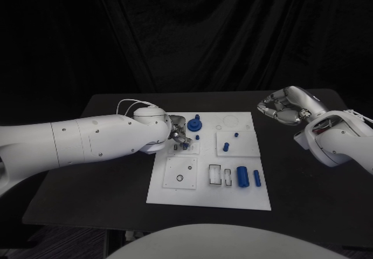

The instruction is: Assemble the parts on the task board

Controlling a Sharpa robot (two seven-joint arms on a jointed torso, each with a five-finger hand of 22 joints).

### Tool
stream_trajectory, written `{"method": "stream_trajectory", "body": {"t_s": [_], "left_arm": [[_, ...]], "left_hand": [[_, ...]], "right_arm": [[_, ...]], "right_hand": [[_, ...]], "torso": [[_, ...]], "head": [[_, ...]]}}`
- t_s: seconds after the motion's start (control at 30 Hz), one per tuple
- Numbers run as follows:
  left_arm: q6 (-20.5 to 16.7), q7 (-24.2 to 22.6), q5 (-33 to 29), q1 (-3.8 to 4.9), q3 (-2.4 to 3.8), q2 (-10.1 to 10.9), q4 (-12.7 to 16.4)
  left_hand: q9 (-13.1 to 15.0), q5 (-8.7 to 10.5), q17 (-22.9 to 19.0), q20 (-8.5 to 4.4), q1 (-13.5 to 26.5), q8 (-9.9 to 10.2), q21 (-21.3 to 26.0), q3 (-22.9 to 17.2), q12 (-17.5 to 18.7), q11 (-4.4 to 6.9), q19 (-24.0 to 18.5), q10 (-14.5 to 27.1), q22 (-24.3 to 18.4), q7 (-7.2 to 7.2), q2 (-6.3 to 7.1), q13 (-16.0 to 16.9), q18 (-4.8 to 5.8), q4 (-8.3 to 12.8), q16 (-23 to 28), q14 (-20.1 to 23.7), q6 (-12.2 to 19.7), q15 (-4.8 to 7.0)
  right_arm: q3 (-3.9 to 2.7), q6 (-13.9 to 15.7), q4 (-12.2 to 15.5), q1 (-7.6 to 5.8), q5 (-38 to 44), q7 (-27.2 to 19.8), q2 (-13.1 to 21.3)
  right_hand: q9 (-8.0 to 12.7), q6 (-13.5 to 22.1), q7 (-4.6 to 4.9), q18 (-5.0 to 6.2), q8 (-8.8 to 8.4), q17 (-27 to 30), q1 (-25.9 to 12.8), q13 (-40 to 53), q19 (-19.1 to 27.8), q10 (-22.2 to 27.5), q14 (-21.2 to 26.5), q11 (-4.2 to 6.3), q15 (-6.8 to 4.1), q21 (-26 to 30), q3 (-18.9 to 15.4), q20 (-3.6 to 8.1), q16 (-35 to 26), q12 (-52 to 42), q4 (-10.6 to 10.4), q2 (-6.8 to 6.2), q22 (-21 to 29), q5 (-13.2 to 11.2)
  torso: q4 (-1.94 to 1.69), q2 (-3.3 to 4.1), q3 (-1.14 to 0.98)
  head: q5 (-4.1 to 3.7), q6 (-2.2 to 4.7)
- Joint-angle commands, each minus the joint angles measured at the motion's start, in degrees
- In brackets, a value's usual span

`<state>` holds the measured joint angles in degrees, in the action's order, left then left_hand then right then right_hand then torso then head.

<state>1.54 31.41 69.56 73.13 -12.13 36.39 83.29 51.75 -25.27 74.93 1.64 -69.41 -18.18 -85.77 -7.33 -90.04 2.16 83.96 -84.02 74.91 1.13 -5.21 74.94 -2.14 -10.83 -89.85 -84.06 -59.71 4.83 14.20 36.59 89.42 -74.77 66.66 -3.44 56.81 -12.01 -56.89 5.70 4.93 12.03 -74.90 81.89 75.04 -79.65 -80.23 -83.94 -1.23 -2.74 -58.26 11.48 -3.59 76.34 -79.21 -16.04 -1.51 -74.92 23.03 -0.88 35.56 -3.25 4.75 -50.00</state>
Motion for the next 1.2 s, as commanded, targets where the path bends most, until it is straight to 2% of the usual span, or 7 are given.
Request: {"method": "stream_trajectory", "body": {"t_s": [0.03,0.4,0.9,1.0,1.2], "left_arm": [[-1.8,-0.4,-0.1,-0.12,0.03,0.5,0.5],[-2.5,0.5,-0.1,-0.36,0.03,2.2,1.9],[-4.6,0.7,-0.1,-2.15,0.03,2.5,2.1],[-5.3,0.4,-0.1,-2.37,0.03,2.5,2.1],[-6.2,-0.1,-0.1,-2.57,0.03,2.6,2.1]], "left_hand": [[0.2,-0.35,15.1,-0.29,0.1,0.4,0.4,-0.7,0.0,0.53,0.1,-6.0,8.1,-0.04,0.83,15.1,0.05,0.1,-0.1,-5.9,-0.4,0.41],[0.5,-0.09,15.1,-0.36,0.8,0.8,0.5,-2.1,0.0,0.55,0.1,-6.0,8.1,-0.03,1.47,15.1,0.04,-0.2,-0.1,-5.9,-0.6,0.46],[0.8,0.33,15.1,-0.46,1.5,1.3,0.4,-3.8,0.0,0.63,0.4,-6.0,8.4,-0.06,2.08,15.1,0.11,-0.5,-0.1,-5.9,-0.9,0.57],[0.8,0.45,15.1,-0.47,1.7,1.4,0.4,-4.0,0.0,0.63,0.4,-6.0,8.4,-0.06,2.14,15.1,0.1,-0.6,-0.1,-5.9,-1.0,0.57],[0.9,0.37,15.1,-0.49,1.7,1.6,0.4,-4.6,0.0,0.65,0.4,-6.0,8.4,-0.07,2.23,15.1,0.1,-0.5,-0.1,-5.9,-0.9,0.59]], "right_arm": [[-0.04,-0.3,0.0,0.15,0.5,1.0,0.1],[-0.04,-0.5,0.0,0.15,0.5,1.2,0.1],[-0.04,-0.4,0.1,0.15,0.5,1.3,0.3],[-0.04,-0.3,0.1,0.15,0.5,1.3,0.4],[-0.04,-0.3,0.1,0.15,0.5,1.3,0.4]], "right_hand": [[0.1,0.4,0.2,1.02,-0.35,-3.3,0.4,4.0,0.2,0.5,-2.1,-0.1,0.21,0.4,0.4,-0.07,-0.2,0.2,-0.1,-0.05,-6.4,0.4],[0.1,0.4,0.26,1.01,-0.35,-3.2,0.2,4.0,0.2,0.5,-2.1,-0.16,0.25,0.4,0.4,-0.1,-0.3,0.2,-0.3,-0.05,-6.4,0.2],[0.1,0.3,0.26,1.03,-0.32,-3.2,0.2,4.0,0.2,0.5,-2.1,-0.17,0.27,0.6,0.4,-0.11,-0.3,0.2,-0.4,-0.04,-6.4,0.2],[0.1,0.3,0.26,1.03,-0.32,-3.2,0.2,4.0,0.2,0.5,-2.1,-0.17,0.27,0.6,0.4,-0.11,-0.3,0.2,-0.4,-0.04,-6.4,0.2],[0.1,0.3,0.27,1.04,-0.32,-3.2,0.1,4.0,0.2,0.5,-2.1,-0.18,0.28,0.6,0.4,-0.12,-0.3,0.2,-0.4,-0.06,-6.3,0.1]], "torso": [[0.07,0.05,-0.01],[0.06,0.06,-0.07],[-0.08,0.09,-0.06],[0.1,0.07,-0.04],[0.21,0.1,-0.02]], "head": [[0.18,0.0],[0.6,0.0],[0.47,0.0],[0.73,0.0],[0.64,0.0]]}}
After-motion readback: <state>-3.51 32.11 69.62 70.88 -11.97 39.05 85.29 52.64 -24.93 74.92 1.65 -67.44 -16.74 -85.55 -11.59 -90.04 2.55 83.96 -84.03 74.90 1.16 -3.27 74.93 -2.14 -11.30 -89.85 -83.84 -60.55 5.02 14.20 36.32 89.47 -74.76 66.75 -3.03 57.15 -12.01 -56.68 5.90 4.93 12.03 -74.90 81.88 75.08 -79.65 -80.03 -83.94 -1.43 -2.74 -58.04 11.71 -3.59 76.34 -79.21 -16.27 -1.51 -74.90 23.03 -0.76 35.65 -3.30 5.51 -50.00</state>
